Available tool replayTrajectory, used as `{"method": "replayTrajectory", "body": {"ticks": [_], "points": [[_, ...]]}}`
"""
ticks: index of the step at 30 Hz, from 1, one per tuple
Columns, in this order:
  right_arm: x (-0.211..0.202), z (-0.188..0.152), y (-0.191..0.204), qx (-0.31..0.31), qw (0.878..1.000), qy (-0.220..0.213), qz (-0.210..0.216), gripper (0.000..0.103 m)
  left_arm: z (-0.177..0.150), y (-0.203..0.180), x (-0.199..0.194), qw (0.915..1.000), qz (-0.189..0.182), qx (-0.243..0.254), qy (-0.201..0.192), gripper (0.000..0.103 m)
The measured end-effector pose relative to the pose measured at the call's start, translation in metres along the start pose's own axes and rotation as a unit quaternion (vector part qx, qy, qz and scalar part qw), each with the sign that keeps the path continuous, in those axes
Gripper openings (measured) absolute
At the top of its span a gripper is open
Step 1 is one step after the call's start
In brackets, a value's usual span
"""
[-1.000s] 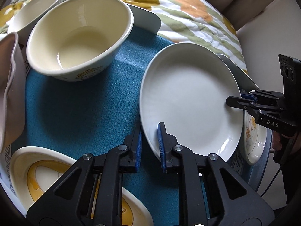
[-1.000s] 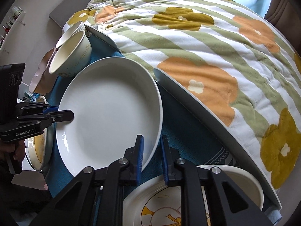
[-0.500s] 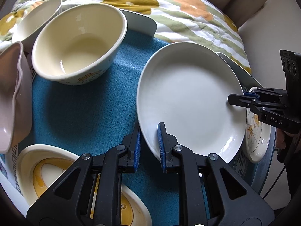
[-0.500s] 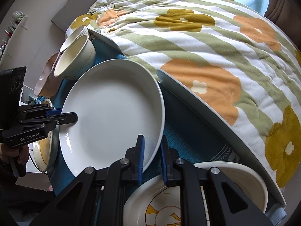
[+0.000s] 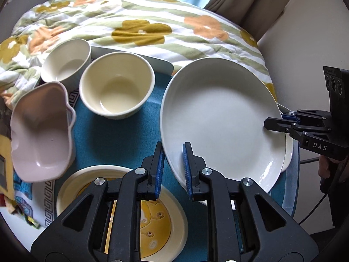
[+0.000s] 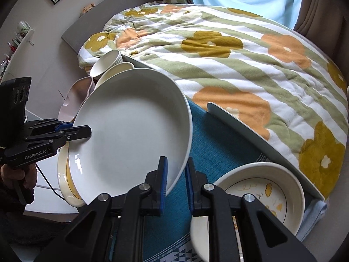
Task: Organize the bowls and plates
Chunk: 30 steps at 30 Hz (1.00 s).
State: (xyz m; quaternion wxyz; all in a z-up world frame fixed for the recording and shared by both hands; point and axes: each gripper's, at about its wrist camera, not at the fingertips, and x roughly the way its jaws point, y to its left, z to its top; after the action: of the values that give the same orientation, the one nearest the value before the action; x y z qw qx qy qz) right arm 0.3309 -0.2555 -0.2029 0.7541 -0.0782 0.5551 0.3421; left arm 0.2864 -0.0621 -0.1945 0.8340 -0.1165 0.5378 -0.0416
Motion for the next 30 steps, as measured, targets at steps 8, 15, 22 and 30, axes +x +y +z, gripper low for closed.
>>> {"method": "replayTrajectory", "body": {"ticks": [8, 15, 22, 30], "points": [[-0.017, -0.039, 0.073, 0.084, 0.995, -0.030, -0.035, 0.015, -0.028, 0.039, -0.038, 0.9974, -0.039, 0.059, 0.013, 0.014], [0.009, -0.081, 0.137, 0.160, 0.985, -0.036, -0.049, 0.015, -0.068, 0.084, -0.048, 0.9912, -0.057, 0.110, 0.046, 0.014], [0.044, -0.102, 0.170, 0.198, 0.977, -0.028, -0.073, 0.015, -0.096, 0.116, -0.028, 0.9871, -0.056, 0.124, 0.084, 0.014], [0.056, -0.107, 0.184, 0.190, 0.976, -0.031, -0.098, 0.015, -0.104, 0.128, -0.011, 0.9866, -0.047, 0.125, 0.094, 0.014]]}}
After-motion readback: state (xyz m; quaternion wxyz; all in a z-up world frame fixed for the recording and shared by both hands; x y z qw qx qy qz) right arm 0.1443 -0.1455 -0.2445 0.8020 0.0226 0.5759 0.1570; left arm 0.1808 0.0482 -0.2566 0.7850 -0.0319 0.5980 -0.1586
